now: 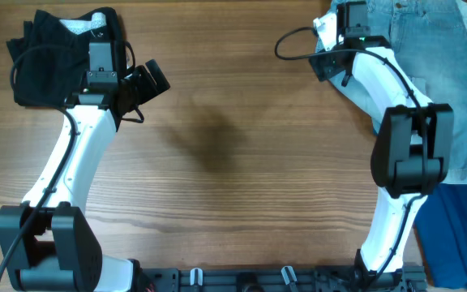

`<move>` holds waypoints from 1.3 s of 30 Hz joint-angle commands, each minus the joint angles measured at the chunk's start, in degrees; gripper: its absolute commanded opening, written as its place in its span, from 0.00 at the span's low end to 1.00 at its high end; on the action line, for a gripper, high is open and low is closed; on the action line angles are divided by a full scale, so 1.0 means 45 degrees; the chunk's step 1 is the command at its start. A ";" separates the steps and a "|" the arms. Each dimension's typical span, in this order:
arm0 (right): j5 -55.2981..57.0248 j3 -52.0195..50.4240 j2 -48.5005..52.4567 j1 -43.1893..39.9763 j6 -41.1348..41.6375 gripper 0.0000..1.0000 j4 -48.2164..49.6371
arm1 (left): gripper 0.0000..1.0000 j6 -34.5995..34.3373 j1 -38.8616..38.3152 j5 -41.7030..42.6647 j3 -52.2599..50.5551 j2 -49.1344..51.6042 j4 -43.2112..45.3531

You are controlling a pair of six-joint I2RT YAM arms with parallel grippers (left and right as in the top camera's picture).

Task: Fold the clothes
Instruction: 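Pull the jeans left with the right gripper and lay them flat mid-table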

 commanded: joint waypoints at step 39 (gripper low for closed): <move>-0.5406 0.2045 -0.1088 0.5576 0.3400 0.04 -0.2788 | 1.00 0.1054 0.3089 -0.2195 0.0189 -0.0330 -0.0797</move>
